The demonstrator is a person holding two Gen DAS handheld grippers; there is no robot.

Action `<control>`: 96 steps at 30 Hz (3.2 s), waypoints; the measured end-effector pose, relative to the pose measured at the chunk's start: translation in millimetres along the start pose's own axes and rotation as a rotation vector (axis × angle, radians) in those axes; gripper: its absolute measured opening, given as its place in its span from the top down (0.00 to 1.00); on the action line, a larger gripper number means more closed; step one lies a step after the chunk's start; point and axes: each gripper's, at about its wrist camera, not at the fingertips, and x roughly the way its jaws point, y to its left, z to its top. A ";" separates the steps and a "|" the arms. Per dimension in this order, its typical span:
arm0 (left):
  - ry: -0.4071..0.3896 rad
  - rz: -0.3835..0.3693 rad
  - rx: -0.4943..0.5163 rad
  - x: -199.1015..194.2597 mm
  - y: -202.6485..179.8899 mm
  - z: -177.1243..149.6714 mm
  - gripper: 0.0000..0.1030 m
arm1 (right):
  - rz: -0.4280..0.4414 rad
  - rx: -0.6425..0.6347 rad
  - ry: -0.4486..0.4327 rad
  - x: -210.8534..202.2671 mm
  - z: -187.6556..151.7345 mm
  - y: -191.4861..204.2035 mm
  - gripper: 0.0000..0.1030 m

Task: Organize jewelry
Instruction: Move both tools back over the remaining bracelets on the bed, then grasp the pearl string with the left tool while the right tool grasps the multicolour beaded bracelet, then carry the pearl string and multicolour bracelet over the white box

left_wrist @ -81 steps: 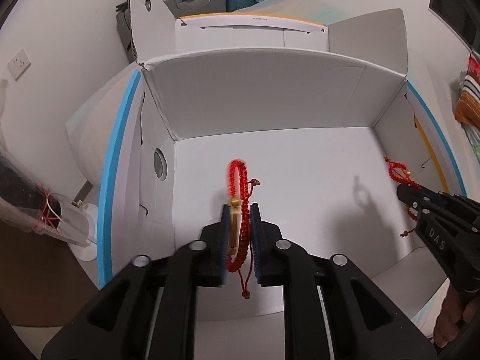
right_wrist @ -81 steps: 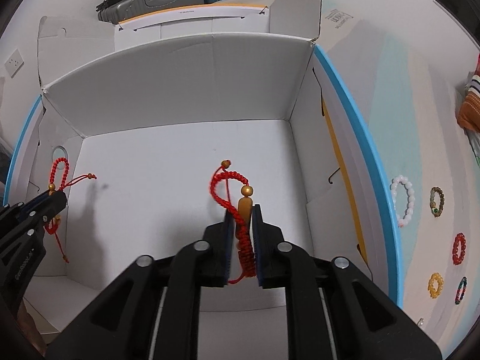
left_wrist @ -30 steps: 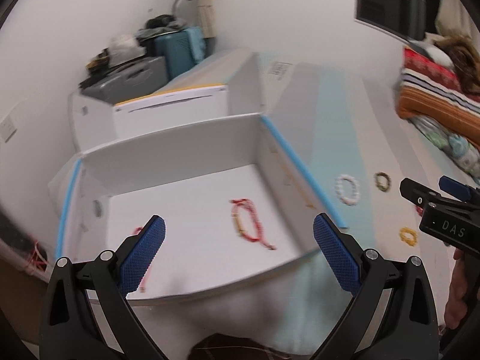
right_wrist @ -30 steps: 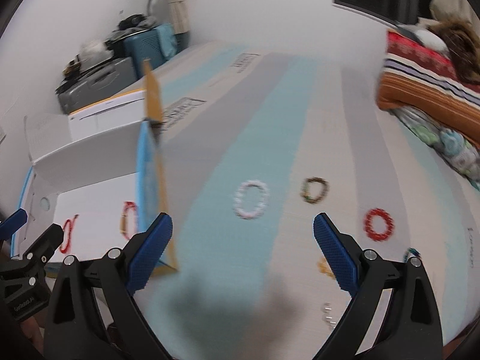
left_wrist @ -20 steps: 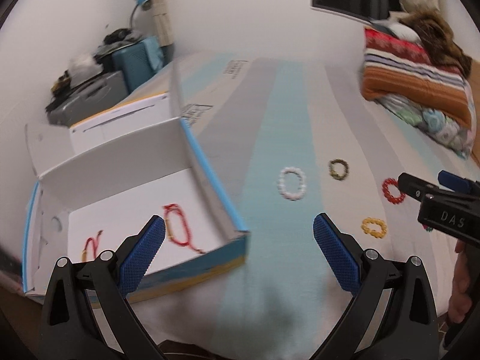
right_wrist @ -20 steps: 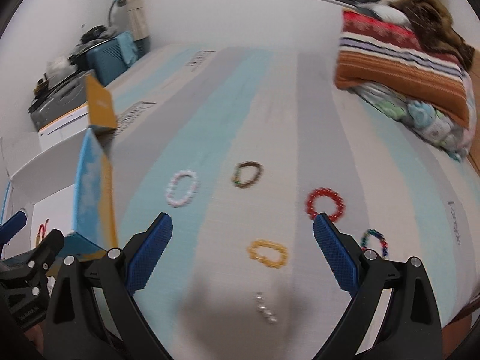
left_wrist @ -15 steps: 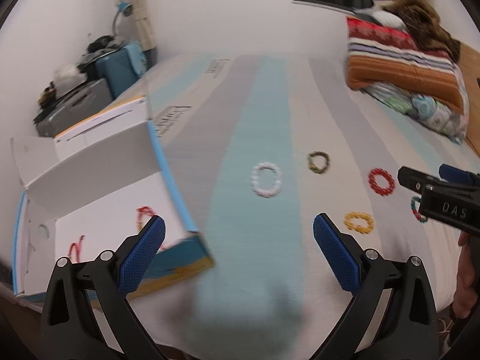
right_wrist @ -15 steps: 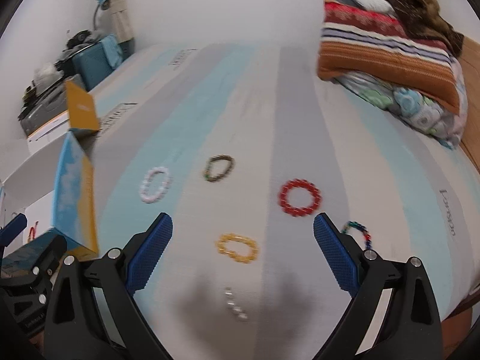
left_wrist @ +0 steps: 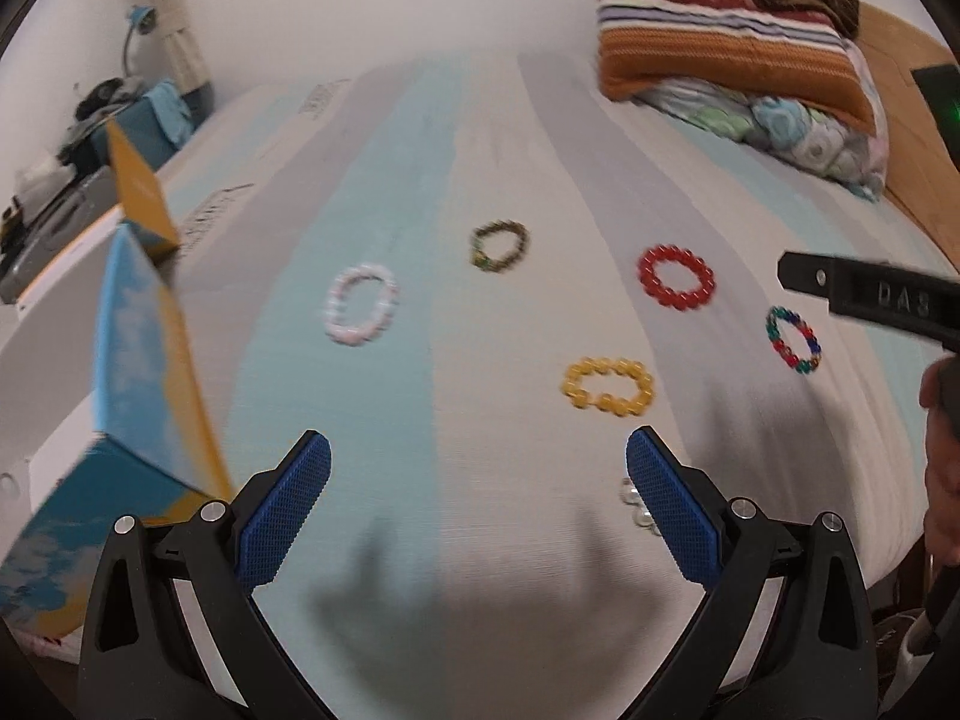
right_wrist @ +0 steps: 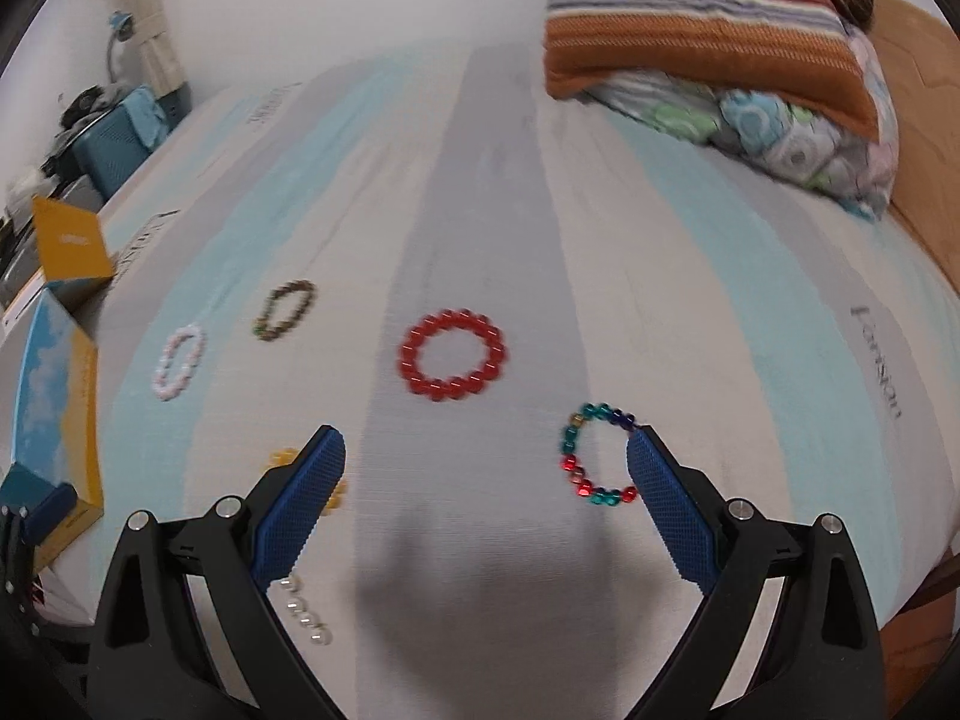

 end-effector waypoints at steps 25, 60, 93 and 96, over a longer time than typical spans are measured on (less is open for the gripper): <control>0.164 -0.089 0.098 71.7 -54.3 -28.7 0.27 | 0.005 0.083 0.185 85.4 -14.8 -65.4 0.24; 0.121 -0.111 0.080 53.4 -35.5 -23.7 0.90 | -0.020 0.133 0.164 75.1 -19.4 -71.3 0.91; 0.071 -0.107 0.016 10.5 9.4 17.1 0.90 | 0.069 0.113 0.066 20.7 0.6 -37.3 0.91; 0.065 -0.100 0.011 5.3 16.4 23.6 0.90 | 0.071 0.107 0.058 14.6 4.6 -32.8 0.91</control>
